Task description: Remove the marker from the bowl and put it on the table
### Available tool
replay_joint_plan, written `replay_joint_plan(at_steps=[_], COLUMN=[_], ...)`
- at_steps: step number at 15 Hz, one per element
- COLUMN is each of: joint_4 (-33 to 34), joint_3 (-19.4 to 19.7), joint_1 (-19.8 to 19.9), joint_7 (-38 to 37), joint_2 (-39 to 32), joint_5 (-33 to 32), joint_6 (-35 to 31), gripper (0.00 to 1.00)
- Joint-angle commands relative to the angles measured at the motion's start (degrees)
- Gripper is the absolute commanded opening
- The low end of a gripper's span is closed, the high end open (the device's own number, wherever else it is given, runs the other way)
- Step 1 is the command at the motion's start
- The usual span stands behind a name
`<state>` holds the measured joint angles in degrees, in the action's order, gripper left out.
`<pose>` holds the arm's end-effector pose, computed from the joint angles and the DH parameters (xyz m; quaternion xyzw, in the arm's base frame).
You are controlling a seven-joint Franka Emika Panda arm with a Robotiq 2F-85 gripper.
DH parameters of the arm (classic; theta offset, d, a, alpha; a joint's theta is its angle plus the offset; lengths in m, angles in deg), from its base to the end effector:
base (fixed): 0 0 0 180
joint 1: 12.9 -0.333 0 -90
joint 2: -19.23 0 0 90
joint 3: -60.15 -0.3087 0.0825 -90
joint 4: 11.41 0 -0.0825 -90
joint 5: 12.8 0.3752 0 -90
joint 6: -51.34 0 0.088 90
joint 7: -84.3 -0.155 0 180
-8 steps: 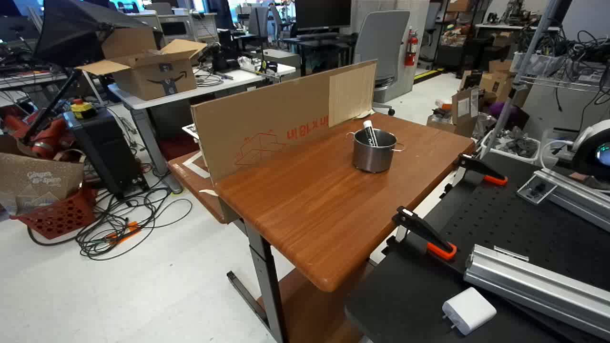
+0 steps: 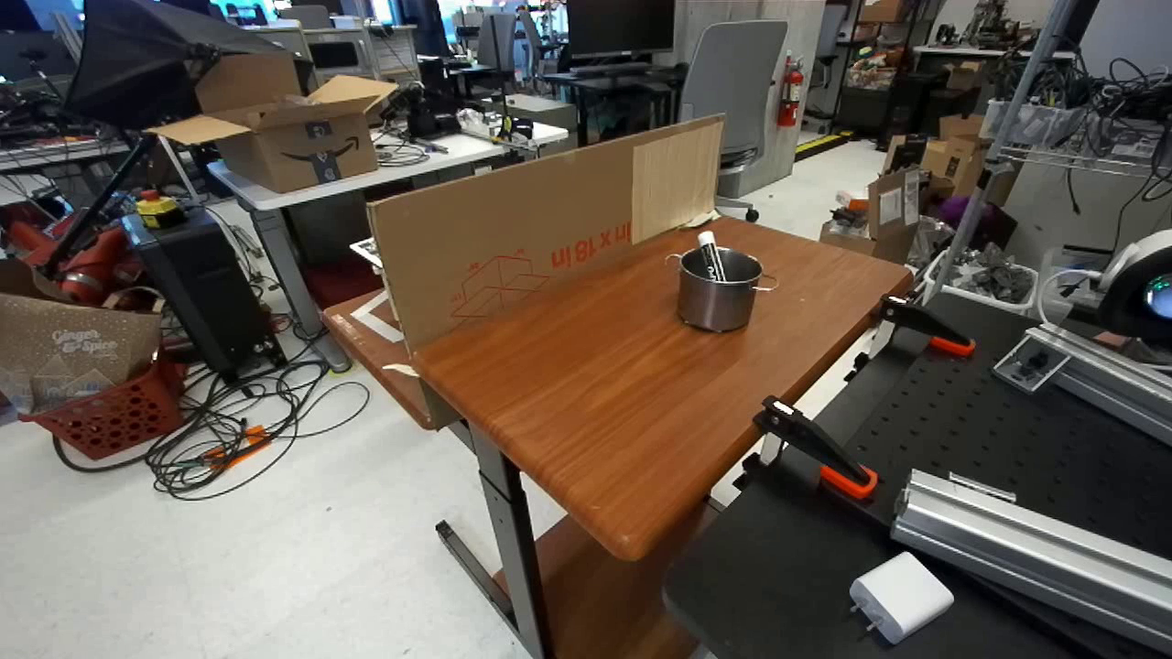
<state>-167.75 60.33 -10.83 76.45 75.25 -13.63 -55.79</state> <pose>0.2795 -0.0127 0.4444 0.9945 -0.0855 0.0596 0.0028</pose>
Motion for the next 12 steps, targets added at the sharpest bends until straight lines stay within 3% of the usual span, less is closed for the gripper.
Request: replay_joint_plan(at_steps=[1,7,12], joint_4=[0.1,0.6,1.3], joint_3=[-0.4,-0.7,-2.7], joint_1=[0.6,0.0,-2.3], joint_7=[0.4,-0.4,-2.0], joint_2=[0.0,-2.5,-11.6], joint_5=[0.4,1.6,5.7], joint_6=[0.1,-2.1,-13.0], gripper=[1.0,1.0,1.0])
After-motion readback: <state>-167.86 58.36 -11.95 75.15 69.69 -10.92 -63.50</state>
